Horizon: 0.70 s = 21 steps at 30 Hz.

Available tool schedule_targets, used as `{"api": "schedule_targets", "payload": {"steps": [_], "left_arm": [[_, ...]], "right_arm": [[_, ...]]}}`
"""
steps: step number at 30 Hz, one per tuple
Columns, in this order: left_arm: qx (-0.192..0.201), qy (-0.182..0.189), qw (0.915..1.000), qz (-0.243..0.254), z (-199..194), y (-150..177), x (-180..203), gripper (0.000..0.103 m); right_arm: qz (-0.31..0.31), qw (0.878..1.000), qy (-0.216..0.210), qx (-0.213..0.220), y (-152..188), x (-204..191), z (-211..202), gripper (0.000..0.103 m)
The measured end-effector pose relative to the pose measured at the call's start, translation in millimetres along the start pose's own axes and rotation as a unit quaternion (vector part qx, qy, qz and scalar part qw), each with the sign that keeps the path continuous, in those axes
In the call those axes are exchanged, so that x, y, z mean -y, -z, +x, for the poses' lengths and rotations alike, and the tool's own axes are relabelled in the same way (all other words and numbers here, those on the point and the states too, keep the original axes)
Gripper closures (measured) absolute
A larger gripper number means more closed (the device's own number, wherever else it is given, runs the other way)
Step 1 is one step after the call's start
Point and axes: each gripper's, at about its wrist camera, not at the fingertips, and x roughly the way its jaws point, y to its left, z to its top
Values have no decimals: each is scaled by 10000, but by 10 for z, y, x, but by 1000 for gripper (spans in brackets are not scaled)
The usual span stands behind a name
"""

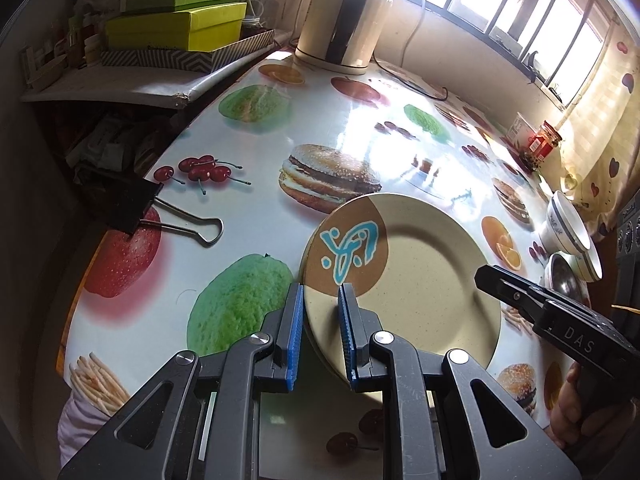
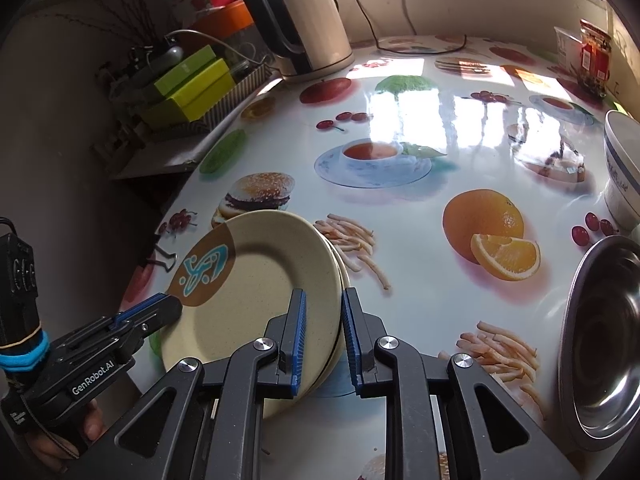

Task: Organize plates and bowls

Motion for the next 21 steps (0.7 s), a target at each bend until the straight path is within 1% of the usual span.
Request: {"api": "schedule_targets", "payload": {"steps": [4, 5, 6, 7, 8, 9, 14, 21], "left_arm": [[-7, 23, 10000, -19, -15, 5, -8, 85], [1, 48, 10000, -44, -19, 7, -16, 85], [9, 77, 10000, -62, -18, 10, -23, 84], [13, 84, 9999, -74, -16, 14, -29, 83], [-4, 86, 9999, -79, -8, 16, -34, 80], [-37, 100, 9999, -77, 7, 18, -36, 77], [-34, 215, 9997, -82, 13, 41, -27, 71], [-80, 383, 9990, -237, 36, 72, -83, 70]], "right_arm": [[53, 10000, 28, -2, -3, 21, -1, 83], [71, 10000, 30, 5, -6, 31, -10, 79], [93, 10000, 29, 21, -7, 40, -15, 73], [118, 9999, 24, 36, -7, 53, -19, 70], [143, 9999, 18, 46, -7, 67, -23, 66], [165, 9999, 11, 46, -8, 80, -24, 65], [222, 9998, -8, 1, 9, 117, -8, 65], [311, 9994, -140, -32, 43, 164, 7, 65]]}}
